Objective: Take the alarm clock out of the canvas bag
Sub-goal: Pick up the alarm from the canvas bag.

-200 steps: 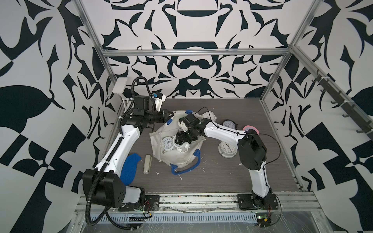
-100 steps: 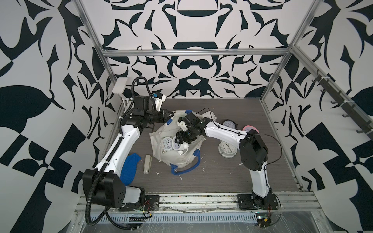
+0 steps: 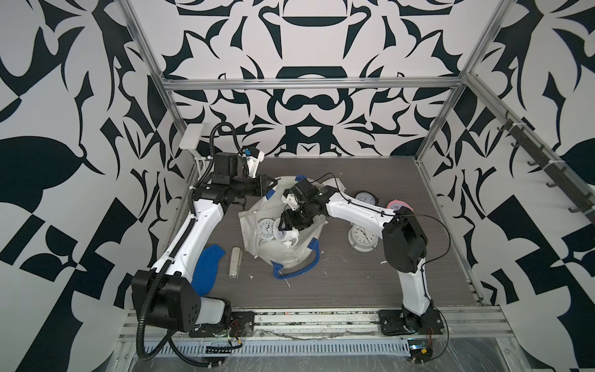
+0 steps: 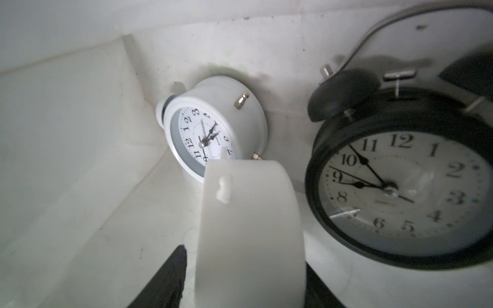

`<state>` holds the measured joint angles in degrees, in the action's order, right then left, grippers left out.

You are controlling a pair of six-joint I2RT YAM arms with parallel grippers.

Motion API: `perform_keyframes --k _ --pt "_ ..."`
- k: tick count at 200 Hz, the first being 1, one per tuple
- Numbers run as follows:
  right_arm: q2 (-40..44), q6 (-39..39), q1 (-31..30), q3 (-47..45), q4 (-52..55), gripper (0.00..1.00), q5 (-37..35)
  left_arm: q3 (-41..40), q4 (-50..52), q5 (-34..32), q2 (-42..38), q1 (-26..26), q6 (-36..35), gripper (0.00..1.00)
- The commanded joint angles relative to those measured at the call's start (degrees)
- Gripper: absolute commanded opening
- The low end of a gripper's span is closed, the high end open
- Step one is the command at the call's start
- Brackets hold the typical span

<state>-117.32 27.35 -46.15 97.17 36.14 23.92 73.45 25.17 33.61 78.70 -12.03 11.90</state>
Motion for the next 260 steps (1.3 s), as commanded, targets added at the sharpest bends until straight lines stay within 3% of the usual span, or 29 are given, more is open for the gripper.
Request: perform_keyframes --k 1,37,106,156,178,260 --pt "0.79 -1.46 -0.43 3.52 4.49 0.59 -2.04 1.33 -1.0 1.35 -0.61 -0.27 -0.57 0.0" --pt "0.91 -1.78 -0.41 3.65 4.18 0.5 -1.78 1.61 -0.68 1.03 -0.65 -0.27 -0.63 0.0" --pt "-1.4 -0.81 -0.87 4.81 3.43 0.55 -0.55 1.62 -0.75 0.96 -0.65 -0.27 -0.65 0.0" --pt "-2.14 -0.79 -0.96 4.51 2.71 0.48 -0.46 1.62 -1.07 0.85 -0.64 -0.27 -0.41 0.0" --pt "-0.94 -1.39 -0.94 4.59 2.64 0.4 -0.81 1.35 -0.92 0.68 -0.69 -0.27 -0.48 0.0" --pt "8.13 -6.01 -0.96 7.76 5.5 0.35 2.75 1.15 -1.45 -3.42 -0.88 -0.25 0.67 0.0"
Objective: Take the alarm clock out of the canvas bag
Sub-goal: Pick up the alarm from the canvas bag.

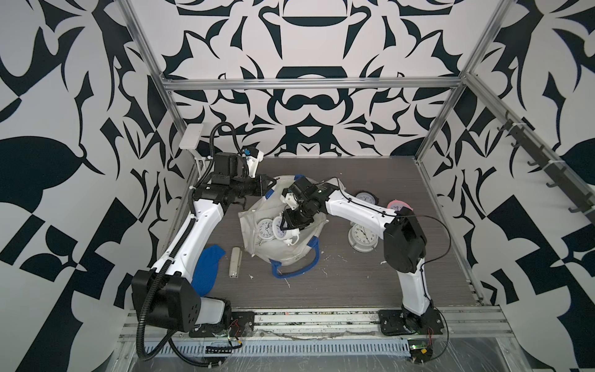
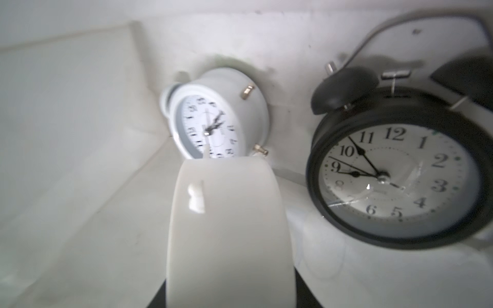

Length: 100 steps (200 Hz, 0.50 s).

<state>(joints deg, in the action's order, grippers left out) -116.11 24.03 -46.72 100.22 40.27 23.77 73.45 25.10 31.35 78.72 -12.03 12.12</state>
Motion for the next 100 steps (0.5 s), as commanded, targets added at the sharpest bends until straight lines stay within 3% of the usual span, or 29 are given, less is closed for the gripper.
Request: perform_keyframes --k 1,55,100 --pt "6.99 -2.77 -0.39 4.84 1.47 0.35 2.97 1.2 -1.38 -1.23 -0.92 -0.26 0.45 0.0" --pt "15.71 -4.62 2.31 4.31 0.95 0.34 12.02 1.52 -0.05 -8.24 -1.79 0.03 0.63 0.0" --pt "28.04 1.64 10.35 -5.08 -8.57 0.33 19.42 0.81 -1.34 -10.65 -3.65 0.82 0.81 0.0"
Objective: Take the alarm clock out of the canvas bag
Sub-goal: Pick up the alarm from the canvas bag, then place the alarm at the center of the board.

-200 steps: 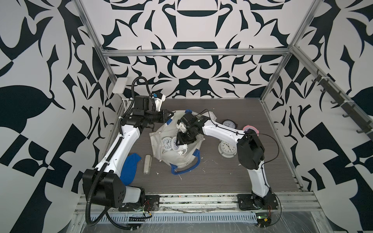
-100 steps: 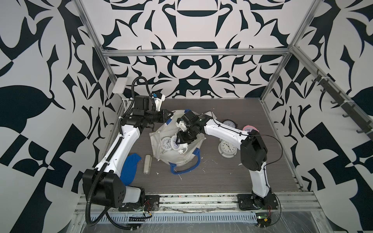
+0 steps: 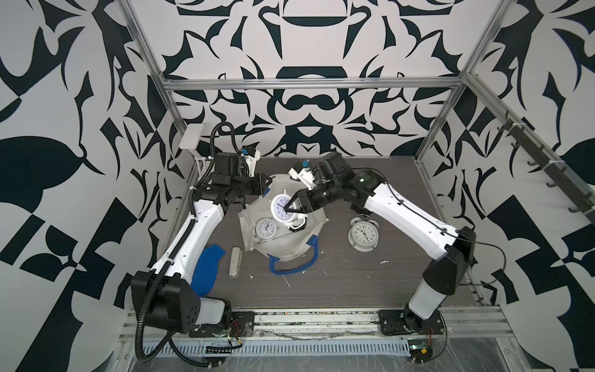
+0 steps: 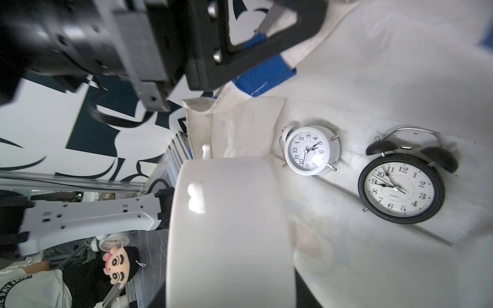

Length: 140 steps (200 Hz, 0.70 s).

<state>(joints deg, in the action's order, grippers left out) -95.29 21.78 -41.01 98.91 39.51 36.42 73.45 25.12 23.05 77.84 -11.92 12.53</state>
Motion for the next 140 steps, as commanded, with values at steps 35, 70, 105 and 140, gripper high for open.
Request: perform_keyframes --k 35,70,105,140 --pt "14.67 8.75 13.78 -9.57 -12.44 0.32 11.89 1.34 -0.64 -2.48 -2.76 1.2 0.76 0.0" --pt "19.88 8.68 22.35 -12.63 -11.44 0.3 12.72 1.67 0.2 -3.51 -3.18 1.7 1.01 0.0" --pt "21.22 6.52 27.41 -14.27 -8.73 0.3 11.21 1.69 0.92 -4.03 -4.11 2.75 0.49 0.0" --pt "18.48 0.27 27.83 -15.66 -1.91 0.31 2.16 2.18 1.97 -3.1 -4.37 4.09 0.05 0.0"
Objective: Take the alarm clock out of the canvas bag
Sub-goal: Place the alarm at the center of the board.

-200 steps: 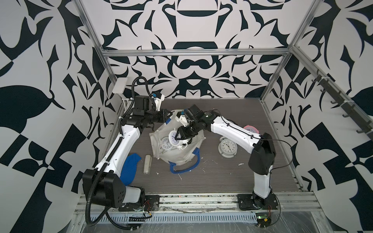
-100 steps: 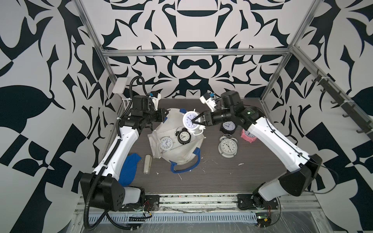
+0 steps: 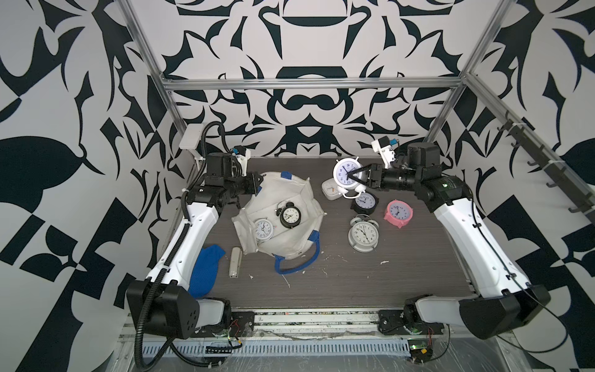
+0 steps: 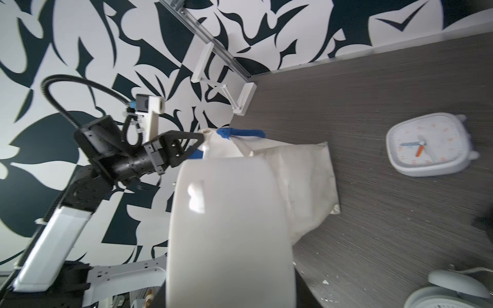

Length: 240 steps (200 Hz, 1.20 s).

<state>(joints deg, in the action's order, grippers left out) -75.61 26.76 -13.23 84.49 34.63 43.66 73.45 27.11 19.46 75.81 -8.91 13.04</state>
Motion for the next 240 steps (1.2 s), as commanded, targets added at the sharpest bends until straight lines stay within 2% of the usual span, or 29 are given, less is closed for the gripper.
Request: perform_keyframes --k 1,62,116,149,203,240 --pt "-1.28 -4.71 0.05 -1.42 2.98 0.31 -5.12 2.2 0.06 0.44 -2.33 1.08 -0.42 0.0" --pt "-5.14 -4.93 -0.01 -7.32 -1.9 0.3 -10.22 1.08 0.07 -0.07 -4.26 2.4 0.06 0.0" --pt "-13.03 -0.3 -4.45 -12.56 -10.61 0.3 -13.83 0.65 -0.58 -0.3 -4.31 2.49 0.59 0.0" --pt "-17.27 4.18 -4.52 -14.85 -14.59 0.3 -16.97 0.56 -0.62 -0.3 -4.18 2.49 0.41 0.0" --pt "-24.44 5.62 -5.46 -13.39 -14.94 0.3 -15.64 0.08 -1.02 -0.17 -4.19 2.49 0.5 0.0" --pt "-27.51 6.78 -5.66 -12.93 -14.22 0.34 -14.36 -0.7 -2.23 2.02 -4.57 2.49 0.41 0.0"
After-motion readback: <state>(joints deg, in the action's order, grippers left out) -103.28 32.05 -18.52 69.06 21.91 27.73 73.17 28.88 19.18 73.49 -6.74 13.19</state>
